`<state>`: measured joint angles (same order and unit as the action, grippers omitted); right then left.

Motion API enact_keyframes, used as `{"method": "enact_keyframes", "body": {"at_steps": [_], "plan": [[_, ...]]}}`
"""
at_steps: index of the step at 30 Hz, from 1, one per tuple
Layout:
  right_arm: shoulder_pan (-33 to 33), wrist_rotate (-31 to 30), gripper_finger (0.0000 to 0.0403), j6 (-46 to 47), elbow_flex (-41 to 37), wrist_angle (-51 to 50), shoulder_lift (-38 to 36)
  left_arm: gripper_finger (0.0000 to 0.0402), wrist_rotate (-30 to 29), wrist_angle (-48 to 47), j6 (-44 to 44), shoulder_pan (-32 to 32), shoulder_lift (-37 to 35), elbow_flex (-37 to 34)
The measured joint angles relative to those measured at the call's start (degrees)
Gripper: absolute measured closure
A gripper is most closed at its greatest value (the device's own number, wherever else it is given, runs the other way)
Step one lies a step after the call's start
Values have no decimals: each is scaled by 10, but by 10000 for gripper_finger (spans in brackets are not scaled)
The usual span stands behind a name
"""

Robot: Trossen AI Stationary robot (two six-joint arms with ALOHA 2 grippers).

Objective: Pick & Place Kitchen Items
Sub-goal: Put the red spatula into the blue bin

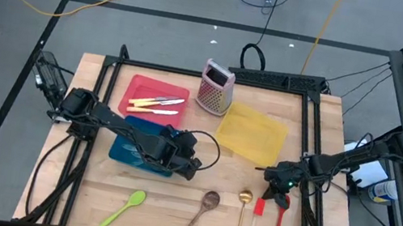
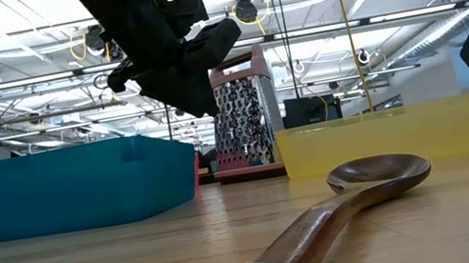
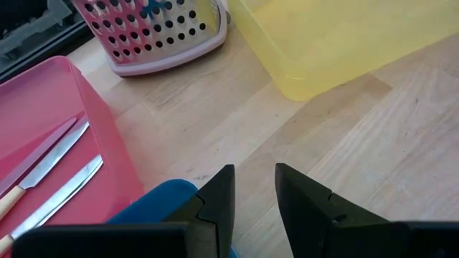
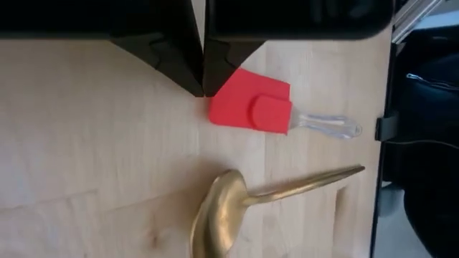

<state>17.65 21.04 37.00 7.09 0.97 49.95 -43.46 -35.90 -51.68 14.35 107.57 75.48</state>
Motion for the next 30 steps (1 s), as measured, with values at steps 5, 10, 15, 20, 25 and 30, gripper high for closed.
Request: {"method": "enact_keyframes", "body": {"at_steps": [5, 10, 15, 20, 25, 30], "plan": [[0, 1, 401, -4, 0, 10, 0, 295, 0, 0, 5, 0, 0, 0], [0, 1, 383, -1, 0, 11, 0, 295, 0, 0, 5, 0, 0, 0], [0, 1, 341, 0, 0, 12, 0, 295, 0, 0, 3, 0, 0, 0], [0, 7, 293, 4, 0, 16, 0, 295, 0, 0, 1, 0, 0, 0], [1, 43, 267, 34, 0, 28, 0, 295, 0, 1, -1, 0, 0, 0], [15, 29, 266, 69, 2, 14, 3, 295, 0, 1, -12, 0, 0, 0]]}}
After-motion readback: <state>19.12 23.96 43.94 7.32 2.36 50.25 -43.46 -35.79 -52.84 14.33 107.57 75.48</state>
